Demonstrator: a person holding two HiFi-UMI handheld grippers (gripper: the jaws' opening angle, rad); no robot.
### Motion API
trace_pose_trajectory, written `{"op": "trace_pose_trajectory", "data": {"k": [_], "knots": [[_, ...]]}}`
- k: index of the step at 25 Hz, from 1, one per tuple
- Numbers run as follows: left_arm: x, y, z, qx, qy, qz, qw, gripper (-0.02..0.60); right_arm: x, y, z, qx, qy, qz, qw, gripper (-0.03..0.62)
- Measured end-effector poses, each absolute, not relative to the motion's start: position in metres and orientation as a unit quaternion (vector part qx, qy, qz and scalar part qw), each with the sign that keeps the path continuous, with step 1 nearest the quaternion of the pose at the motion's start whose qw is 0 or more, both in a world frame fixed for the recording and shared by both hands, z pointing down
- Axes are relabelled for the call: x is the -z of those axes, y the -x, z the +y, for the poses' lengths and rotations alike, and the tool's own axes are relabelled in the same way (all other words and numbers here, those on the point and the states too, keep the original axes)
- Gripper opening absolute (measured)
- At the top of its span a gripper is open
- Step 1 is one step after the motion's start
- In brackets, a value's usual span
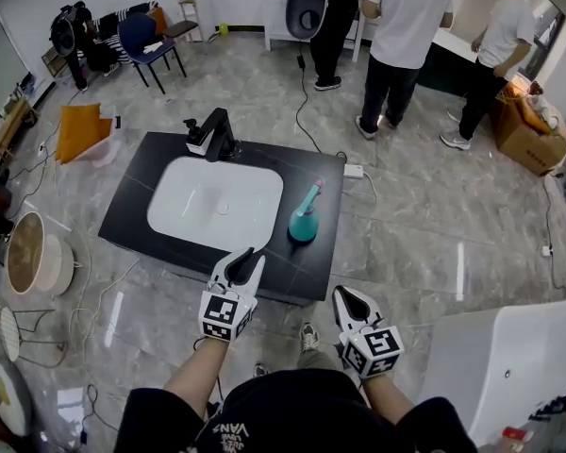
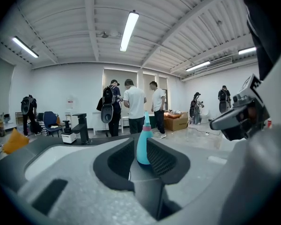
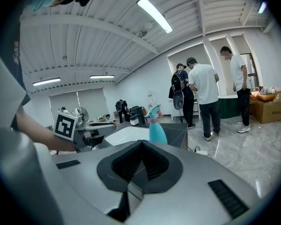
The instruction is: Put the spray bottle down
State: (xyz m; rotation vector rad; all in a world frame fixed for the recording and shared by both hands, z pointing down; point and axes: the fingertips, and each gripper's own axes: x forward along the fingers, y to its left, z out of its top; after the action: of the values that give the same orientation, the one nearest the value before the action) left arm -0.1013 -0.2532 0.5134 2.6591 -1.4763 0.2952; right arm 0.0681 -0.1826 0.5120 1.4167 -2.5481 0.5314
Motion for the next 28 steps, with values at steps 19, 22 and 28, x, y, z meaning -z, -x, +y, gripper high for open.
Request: {"op": "trace_pose_trajectory", "data": {"k": [19, 22, 28], "knots": [[-0.491, 0.183, -0.133, -0.091, -0.859, -0.502, 0.042, 0.008, -0.494, 0.008, -0.122, -0.153, -0.464, -0.869, 0.086, 0.000], [-0.484, 0.195, -0.114, -0.083, -0.858, -0.506, 0.040, 0.008, -0.493, 0.022, -0.112, -0.149, -0.458, -0.872, 0.085, 0.000], [-0.475, 0.216, -0.085, -0.070, -0.859, -0.506, 0.039, 0.008, -0.494, 0.048, -0.094, -0.147, -0.446, -0.879, 0.079, 0.000]]}}
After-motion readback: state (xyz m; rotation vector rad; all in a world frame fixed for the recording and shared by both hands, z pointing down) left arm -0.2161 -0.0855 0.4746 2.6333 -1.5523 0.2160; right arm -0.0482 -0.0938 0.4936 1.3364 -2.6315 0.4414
